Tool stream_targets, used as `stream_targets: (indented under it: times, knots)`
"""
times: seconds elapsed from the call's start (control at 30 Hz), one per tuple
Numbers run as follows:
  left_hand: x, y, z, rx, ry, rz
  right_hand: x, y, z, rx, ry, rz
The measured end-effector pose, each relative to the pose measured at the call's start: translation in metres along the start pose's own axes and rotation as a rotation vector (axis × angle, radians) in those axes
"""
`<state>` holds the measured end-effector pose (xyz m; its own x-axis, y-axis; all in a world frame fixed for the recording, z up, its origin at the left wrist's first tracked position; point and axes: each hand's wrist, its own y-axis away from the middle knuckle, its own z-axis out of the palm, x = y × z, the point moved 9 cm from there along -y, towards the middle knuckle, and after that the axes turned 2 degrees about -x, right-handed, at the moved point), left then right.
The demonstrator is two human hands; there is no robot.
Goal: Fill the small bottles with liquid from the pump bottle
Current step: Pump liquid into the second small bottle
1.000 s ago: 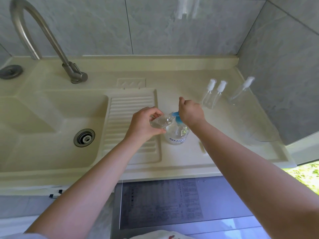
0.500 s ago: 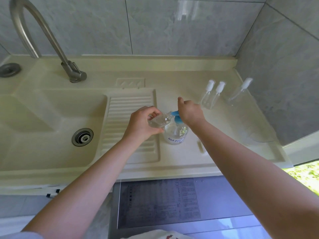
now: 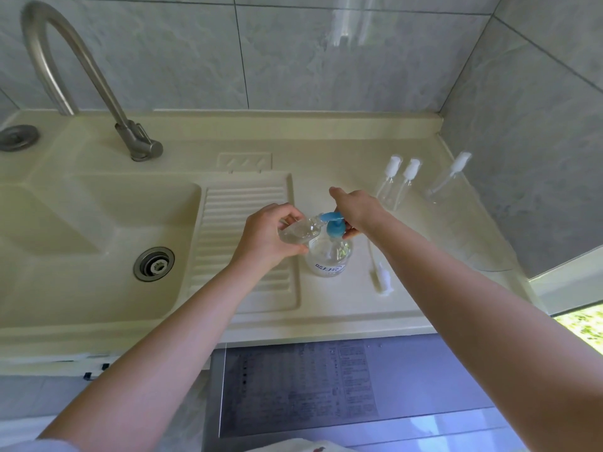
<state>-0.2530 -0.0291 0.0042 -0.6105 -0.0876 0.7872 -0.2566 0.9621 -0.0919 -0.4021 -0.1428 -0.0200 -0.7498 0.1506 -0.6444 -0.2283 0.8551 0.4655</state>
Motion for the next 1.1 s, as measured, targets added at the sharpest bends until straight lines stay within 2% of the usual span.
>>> stream_targets:
  times: [0.23,0.6,0.83,1.1]
  knots:
    - [0.002,-0.001,-0.001,-0.002,-0.001,0.010,-0.006,0.000,-0.002,-0.011,0.008,0.023]
    - [-0.005,-0.001,0.004,-0.010,-0.032,0.004,-0.014,0.003,0.004,0.172,0.333,-0.150]
    - [0.001,0.000,-0.002,0.009,-0.017,0.020,-0.006,-0.006,-0.003,0.100,0.175,-0.084]
    - [-0.004,-0.002,0.004,-0.023,-0.032,-0.021,-0.014,0.002,0.002,0.199,0.321,-0.181]
